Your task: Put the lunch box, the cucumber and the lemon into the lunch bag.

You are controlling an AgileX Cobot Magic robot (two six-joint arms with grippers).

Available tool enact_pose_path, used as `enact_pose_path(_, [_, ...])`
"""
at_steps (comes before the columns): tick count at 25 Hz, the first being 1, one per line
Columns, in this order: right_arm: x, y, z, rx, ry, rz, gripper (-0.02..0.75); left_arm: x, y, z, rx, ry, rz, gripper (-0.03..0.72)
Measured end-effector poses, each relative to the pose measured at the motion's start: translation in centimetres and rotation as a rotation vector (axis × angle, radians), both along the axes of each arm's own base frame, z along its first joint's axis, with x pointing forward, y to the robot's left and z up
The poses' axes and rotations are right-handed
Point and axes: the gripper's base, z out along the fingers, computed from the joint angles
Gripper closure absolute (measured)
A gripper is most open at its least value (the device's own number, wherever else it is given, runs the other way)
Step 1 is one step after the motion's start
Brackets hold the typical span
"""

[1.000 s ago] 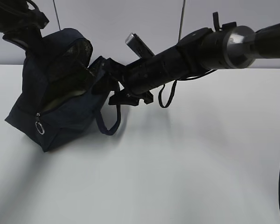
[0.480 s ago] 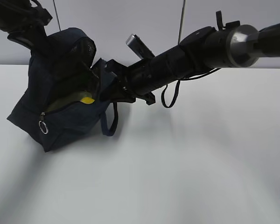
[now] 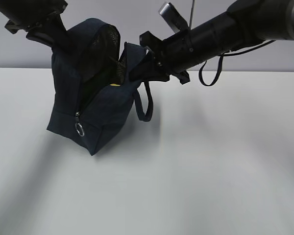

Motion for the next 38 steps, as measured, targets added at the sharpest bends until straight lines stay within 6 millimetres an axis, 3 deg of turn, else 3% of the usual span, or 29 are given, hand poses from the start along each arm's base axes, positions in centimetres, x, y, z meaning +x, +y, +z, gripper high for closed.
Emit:
enact_pose_path(7, [-0.6,-2.6,1.6,-0.042,0.015,0.048,0.734,-1.4,-3.9,0.1,-0.016,0.017,-0.077,0.685])
enact_pose_path(15, [-1.4,-5.0,3.2,-0.201,0.042,0.117,0.734,-2.4,-6.3,0.0,-0.025,0.056,-0.080,0.685])
enact_pose_path(23, [-0.7,-6.0,5.4,-0.358,-0.025,0.104,0.735,-3.6,-8.9,-3.4,-0.012,0.099,-0.062,0.685])
enact_pose_path(27, [-0.6,-6.5,5.6,-0.416,-0.035,0.096,0.735,-4.0,-9.5,-4.5,-0.020,0.109,-0.053,0.685])
enact_pose_path(38, [-0.6,-6.5,5.5,-0.421,-0.028,0.097,0.735,-4.2,-9.6,-4.5,-0.020,0.116,-0.058,0.685])
